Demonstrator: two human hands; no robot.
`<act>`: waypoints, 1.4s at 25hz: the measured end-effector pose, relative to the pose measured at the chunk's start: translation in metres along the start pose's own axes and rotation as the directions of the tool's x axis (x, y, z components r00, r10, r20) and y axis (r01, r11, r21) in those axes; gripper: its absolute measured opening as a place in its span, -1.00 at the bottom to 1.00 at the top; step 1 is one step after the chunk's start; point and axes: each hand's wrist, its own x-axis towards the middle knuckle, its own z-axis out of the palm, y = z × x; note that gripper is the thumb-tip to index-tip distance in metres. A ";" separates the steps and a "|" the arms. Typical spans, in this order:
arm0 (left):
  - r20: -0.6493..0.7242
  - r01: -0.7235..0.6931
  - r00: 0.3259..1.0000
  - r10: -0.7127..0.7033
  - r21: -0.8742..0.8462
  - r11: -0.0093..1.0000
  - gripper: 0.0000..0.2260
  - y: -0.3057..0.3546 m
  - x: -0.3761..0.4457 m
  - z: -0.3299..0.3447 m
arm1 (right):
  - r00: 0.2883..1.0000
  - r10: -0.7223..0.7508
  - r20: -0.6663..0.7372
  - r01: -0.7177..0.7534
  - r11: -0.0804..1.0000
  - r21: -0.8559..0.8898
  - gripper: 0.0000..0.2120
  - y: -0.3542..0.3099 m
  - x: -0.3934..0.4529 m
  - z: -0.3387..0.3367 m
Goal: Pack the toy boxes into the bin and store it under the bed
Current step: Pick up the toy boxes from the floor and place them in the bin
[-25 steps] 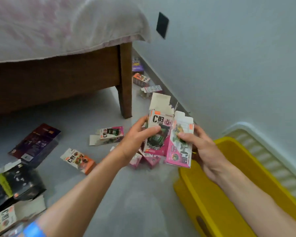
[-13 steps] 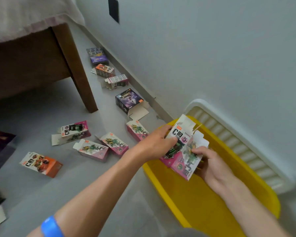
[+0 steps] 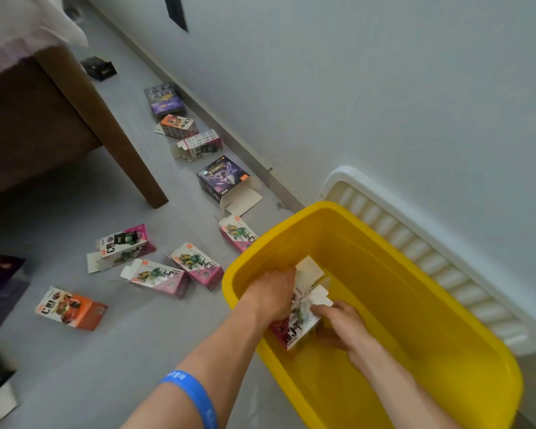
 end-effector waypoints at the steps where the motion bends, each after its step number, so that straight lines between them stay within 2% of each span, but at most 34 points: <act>1: -0.009 -0.001 1.000 0.001 0.033 0.999 -0.40 -0.001 0.001 0.003 | 1.000 0.007 -0.004 -0.007 1.000 -0.024 -0.81 0.001 0.004 0.002; 3: -0.034 -0.014 0.999 0.017 0.072 0.997 -0.40 -0.002 0.003 0.004 | 1.000 -0.016 -0.015 0.014 0.986 -0.165 -0.78 0.004 0.012 0.005; 5: -0.055 -0.052 0.997 0.058 0.106 0.993 -0.49 -0.003 0.003 0.000 | 0.996 -0.077 -0.049 0.062 0.964 -0.259 -0.76 0.008 0.018 0.007; 8: 0.067 -0.126 0.991 0.115 0.185 0.975 -0.69 -0.011 0.002 -0.004 | 0.998 -0.038 -0.052 0.031 0.990 -0.139 -0.83 0.017 0.025 0.008; 11: 0.235 -0.114 0.971 0.055 0.247 0.962 -0.76 -0.019 -0.002 -0.003 | 0.998 0.026 -0.050 -0.022 0.998 0.066 -0.92 0.019 0.027 0.016; 14: 0.319 -0.063 0.948 -0.022 0.254 0.965 -0.75 -0.025 -0.007 -0.003 | 0.996 0.052 -0.072 -0.042 0.991 0.127 -0.92 0.015 0.025 0.031; 16: 0.340 -0.045 0.940 -0.042 0.244 0.969 -0.72 -0.033 -0.015 -0.006 | 0.998 0.025 -0.060 -0.022 0.999 0.043 -0.93 0.010 0.019 0.040; 18: 0.305 -0.061 0.952 0.000 0.188 0.980 -0.68 -0.044 -0.024 -0.014 | 0.986 -0.104 -0.126 0.071 0.967 -0.244 -0.80 0.001 0.004 0.043; 19: 0.233 -0.092 0.970 0.068 0.090 0.992 -0.67 -0.051 -0.030 -0.019 | 0.954 -0.243 -0.177 0.153 0.899 -0.410 -0.76 -0.005 -0.005 0.043; 20: 0.097 -0.136 0.985 0.141 -0.056 0.989 -0.67 -0.060 -0.039 -0.025 | 0.887 -0.421 -0.191 0.271 0.808 -0.524 -0.76 -0.014 -0.016 0.046; 21: -0.093 -0.203 0.978 0.187 -0.217 0.955 -0.71 -0.063 -0.047 -0.031 | 0.797 -0.575 -0.184 0.396 0.728 -0.559 -0.78 -0.024 -0.028 0.047; 22: -0.326 -0.257 0.936 0.132 -0.377 0.890 -0.77 -0.070 -0.058 -0.036 | 0.706 -0.691 -0.152 0.525 0.656 -0.542 -0.81 -0.039 -0.042 0.053; 23: -0.537 -0.305 0.843 -0.034 -0.529 0.792 -0.82 -0.081 -0.070 -0.037 | 0.610 -0.786 -0.100 0.643 0.564 -0.518 -0.82 -0.056 -0.057 0.065; 24: -0.644 -0.352 0.724 -0.246 -0.653 0.671 -0.85 -0.094 -0.080 -0.035 | 0.514 -0.857 -0.039 0.729 0.460 -0.507 -0.81 -0.073 -0.071 0.078; 25: -0.646 -0.363 0.629 -0.432 -0.736 0.572 -0.85 -0.112 -0.087 -0.029 | 0.426 -0.904 0.027 0.784 0.354 -0.509 -0.82 -0.090 -0.083 0.095; 26: -0.603 -0.317 0.580 -0.548 -0.787 0.530 -0.83 -0.131 -0.092 -0.022 | 0.348 -0.932 0.096 0.819 0.253 -0.514 -0.84 -0.106 -0.093 0.114; 27: -0.544 -0.200 0.574 -0.612 -0.818 0.540 -0.80 -0.152 -0.095 -0.010 | 0.293 -0.941 0.168 0.837 0.168 -0.521 -0.84 -0.119 -0.101 0.135; 28: -0.477 -0.038 0.605 -0.638 -0.818 0.575 -0.74 -0.172 -0.096 0.005 | 0.275 -0.929 0.248 0.843 0.109 -0.526 -0.83 -0.128 -0.107 0.158; 29: -0.400 0.128 0.661 -0.635 -0.773 0.621 -0.65 -0.187 -0.093 0.020 | 0.297 -0.896 0.330 0.838 0.079 -0.539 -0.80 -0.135 -0.108 0.178; 31: -0.244 0.339 0.775 -0.583 -0.618 0.710 -0.48 -0.203 -0.084 0.046 | 0.413 -0.764 0.496 0.779 0.013 -0.627 -0.64 -0.140 -0.103 0.213; 33: -0.165 0.401 0.830 -0.532 -0.487 0.776 -0.41 -0.211 -0.069 0.061 | 0.578 -0.585 0.570 0.662 -0.072 -0.746 -0.45 -0.143 -0.091 0.238; 35: -0.084 0.408 0.850 -0.520 -0.518 0.752 -0.43 -0.216 -0.056 0.067 | 0.745 -0.392 0.539 0.527 -0.149 -0.837 -0.28 -0.144 -0.072 0.251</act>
